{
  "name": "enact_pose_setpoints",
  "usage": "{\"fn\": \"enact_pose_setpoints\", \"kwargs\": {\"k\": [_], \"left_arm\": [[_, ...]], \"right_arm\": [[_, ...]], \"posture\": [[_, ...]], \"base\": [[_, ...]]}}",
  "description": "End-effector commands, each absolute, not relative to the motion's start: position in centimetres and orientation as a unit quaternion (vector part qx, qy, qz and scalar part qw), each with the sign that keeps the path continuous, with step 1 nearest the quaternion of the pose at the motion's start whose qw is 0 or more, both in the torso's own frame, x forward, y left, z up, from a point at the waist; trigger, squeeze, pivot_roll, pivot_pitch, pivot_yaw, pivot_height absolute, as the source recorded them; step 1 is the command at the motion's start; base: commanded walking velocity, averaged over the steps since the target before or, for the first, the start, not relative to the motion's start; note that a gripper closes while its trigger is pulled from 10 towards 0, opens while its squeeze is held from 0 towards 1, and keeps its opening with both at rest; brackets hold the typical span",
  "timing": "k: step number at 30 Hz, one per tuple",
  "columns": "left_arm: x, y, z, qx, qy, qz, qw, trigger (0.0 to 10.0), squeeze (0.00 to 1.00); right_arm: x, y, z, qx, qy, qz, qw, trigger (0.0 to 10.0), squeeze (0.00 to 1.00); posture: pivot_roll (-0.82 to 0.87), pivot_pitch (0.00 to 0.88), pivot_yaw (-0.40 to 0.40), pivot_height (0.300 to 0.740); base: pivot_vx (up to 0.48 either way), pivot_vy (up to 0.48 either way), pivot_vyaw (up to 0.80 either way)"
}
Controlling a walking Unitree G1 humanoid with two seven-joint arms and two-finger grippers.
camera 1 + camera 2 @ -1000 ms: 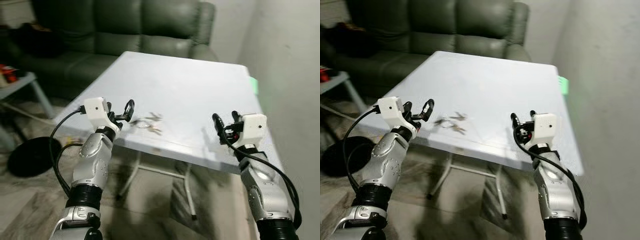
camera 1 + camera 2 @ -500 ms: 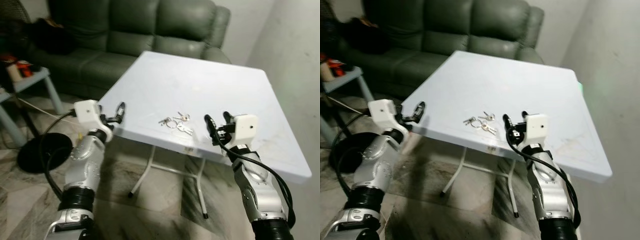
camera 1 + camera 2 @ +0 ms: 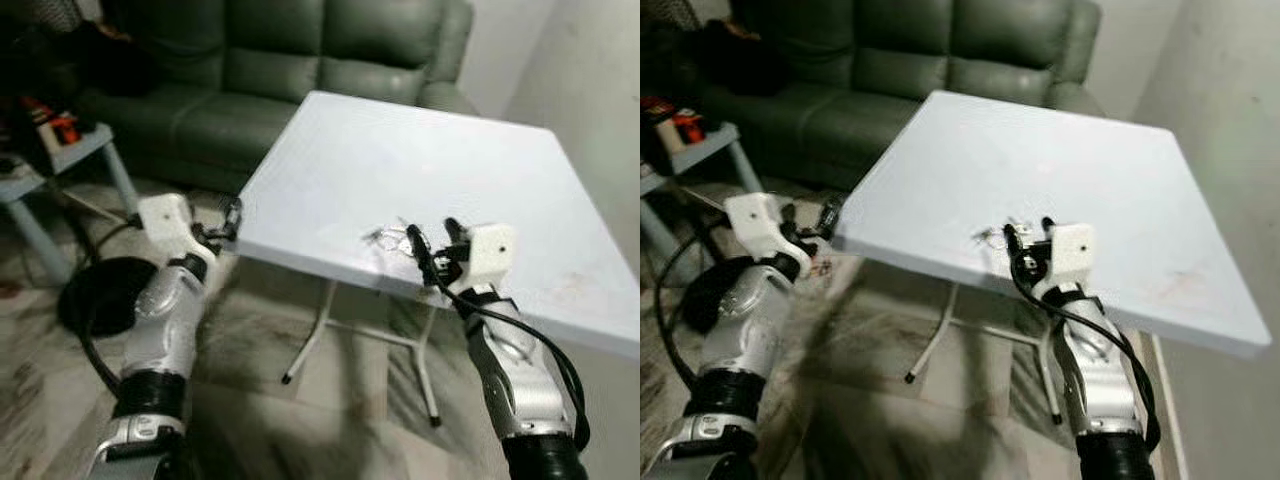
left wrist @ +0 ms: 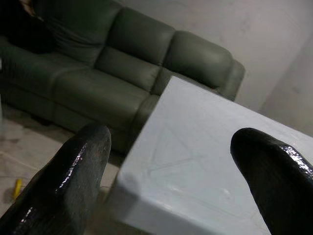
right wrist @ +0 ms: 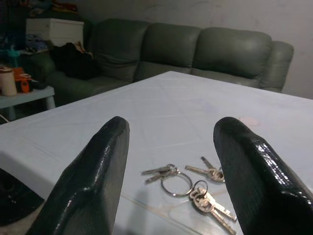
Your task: Hang keys on a hook
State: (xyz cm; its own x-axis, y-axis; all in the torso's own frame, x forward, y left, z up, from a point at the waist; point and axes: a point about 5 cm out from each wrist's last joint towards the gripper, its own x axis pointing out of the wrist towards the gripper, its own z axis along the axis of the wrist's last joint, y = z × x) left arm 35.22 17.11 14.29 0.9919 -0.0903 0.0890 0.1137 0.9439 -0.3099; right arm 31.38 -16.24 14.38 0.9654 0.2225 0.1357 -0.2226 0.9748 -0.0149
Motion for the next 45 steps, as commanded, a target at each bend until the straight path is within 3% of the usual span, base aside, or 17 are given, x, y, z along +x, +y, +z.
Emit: {"fn": "enact_pose_setpoints", "kwargs": {"k": [1,8,21,45], "left_arm": [[35.36,15.78,14.44,-0.158,-0.034,-0.068,0.984,10.0,0.00],[35.38,15.71,14.40,-0.154,-0.033,-0.066,0.985,10.0,0.00],[35.40,15.57,14.60,-0.151,-0.039,-0.076,0.985,10.0,0.00],[35.49,15.55,14.63,-0.157,-0.041,-0.071,0.984,10.0,0.00]], "right_arm": [[31.37,-17.44,14.54,-0.003,-0.068,0.095,0.993,10.0,0.00],[31.51,-17.51,14.41,-0.002,-0.056,0.091,0.994,10.0,0.00],[31.54,-17.33,14.36,-0.002,-0.057,0.094,0.994,10.0,0.00],[31.45,-16.83,14.24,-0.007,-0.055,0.115,0.992,10.0,0.00]], "posture": [[-0.08,0.000,-0.058,0.740],[-0.08,0.000,-0.057,0.740],[-0.08,0.000,-0.050,0.740],[-0.08,0.000,-0.054,0.740]], "base": [[0.000,0.000,0.00],[0.000,0.000,0.00],[0.000,0.000,-0.69],[0.436,0.000,0.00]]}}
